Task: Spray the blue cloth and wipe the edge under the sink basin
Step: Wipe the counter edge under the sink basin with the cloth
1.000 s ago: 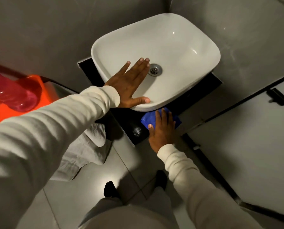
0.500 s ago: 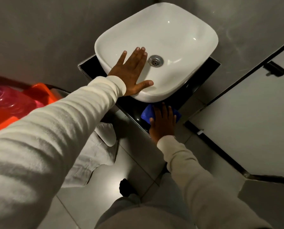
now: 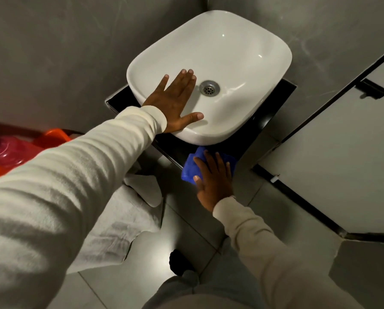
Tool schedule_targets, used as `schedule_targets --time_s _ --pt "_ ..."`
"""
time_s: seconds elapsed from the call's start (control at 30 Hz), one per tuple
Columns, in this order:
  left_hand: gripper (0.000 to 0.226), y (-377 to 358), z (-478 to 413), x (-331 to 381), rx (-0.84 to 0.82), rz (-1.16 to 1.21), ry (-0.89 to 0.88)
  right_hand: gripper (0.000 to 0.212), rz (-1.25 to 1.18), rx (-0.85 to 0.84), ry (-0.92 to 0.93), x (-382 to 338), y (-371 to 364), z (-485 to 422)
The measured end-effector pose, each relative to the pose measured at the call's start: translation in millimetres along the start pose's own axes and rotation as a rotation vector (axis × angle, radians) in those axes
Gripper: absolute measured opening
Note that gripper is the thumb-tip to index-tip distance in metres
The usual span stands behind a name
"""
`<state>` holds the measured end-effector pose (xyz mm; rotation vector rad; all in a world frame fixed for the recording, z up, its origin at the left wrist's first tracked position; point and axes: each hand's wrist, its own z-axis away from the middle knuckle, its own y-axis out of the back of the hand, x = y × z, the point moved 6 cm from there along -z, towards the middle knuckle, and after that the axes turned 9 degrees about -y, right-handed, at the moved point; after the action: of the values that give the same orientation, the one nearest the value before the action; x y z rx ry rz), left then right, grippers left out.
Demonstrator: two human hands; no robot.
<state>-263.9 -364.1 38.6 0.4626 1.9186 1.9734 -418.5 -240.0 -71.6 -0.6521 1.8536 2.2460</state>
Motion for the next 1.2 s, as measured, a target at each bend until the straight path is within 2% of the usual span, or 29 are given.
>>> schedule_targets --time_s 0.2,0.37,0.53,0.6,0.67,0.7,0.77,0.83,0.87,0.93,1.0,1.07,1.13,1.2 --pt "0.101 5.6 -6.2 -1.1 0.007 0.006 -0.008 0.061 0.118 -0.016 0.194 -39.7 -2.7 -15.2" --pt "0.100 1.5 -4.7 -8.7 0.022 -0.005 0.054 0.071 0.129 -0.092 0.341 -16.5 4.7 2.7" --pt "0.097 -5.4 9.8 -16.3 0.053 0.052 0.310 0.065 -0.016 -0.137 0.334 7.5 19.0 19.7" --pt "0.091 -6.4 27.3 -6.4 0.184 0.177 0.432 0.063 -0.092 -0.127 0.324 12.1 26.5 23.1" --pt "0.088 -16.1 61.1 20.5 0.401 0.436 0.638 0.068 -0.132 -0.152 0.313 15.7 32.2 26.5" --pt "0.089 -28.4 78.6 39.9 0.480 0.601 0.760 0.073 -0.173 -0.184 0.297 15.6 35.6 27.3" --pt "0.090 -69.9 105.0 88.3 0.503 1.060 0.974 0.080 -0.438 -0.282 0.159 17.5 40.2 24.2" --pt "0.079 -106.0 115.6 144.3 0.386 1.569 1.112 0.076 -0.813 -0.316 -0.064 26.6 48.8 22.8" --pt "0.063 -115.7 116.8 161.2 0.313 1.699 1.138 0.073 -0.930 -0.268 -0.179 34.0 50.2 22.2" --pt "0.036 -123.1 119.6 175.2 0.352 1.764 1.208 0.071 -0.931 -0.174 -0.321 48.2 52.0 26.4" --pt "0.035 -123.9 124.6 173.3 0.477 1.711 1.274 0.072 -0.815 -0.140 -0.356 52.8 49.2 33.2" --pt "0.040 -120.4 131.2 167.4 0.500 1.561 1.303 0.071 -0.782 -0.122 -0.377 51.8 45.4 40.0" --pt "0.035 -116.2 141.2 168.0 0.522 1.515 1.337 0.066 -0.812 -0.100 -0.434 50.8 43.8 48.5" --pt "0.023 -110.5 153.2 171.3 0.569 1.520 1.332 0.060 -0.959 -0.135 -0.549 50.9 37.7 57.5"
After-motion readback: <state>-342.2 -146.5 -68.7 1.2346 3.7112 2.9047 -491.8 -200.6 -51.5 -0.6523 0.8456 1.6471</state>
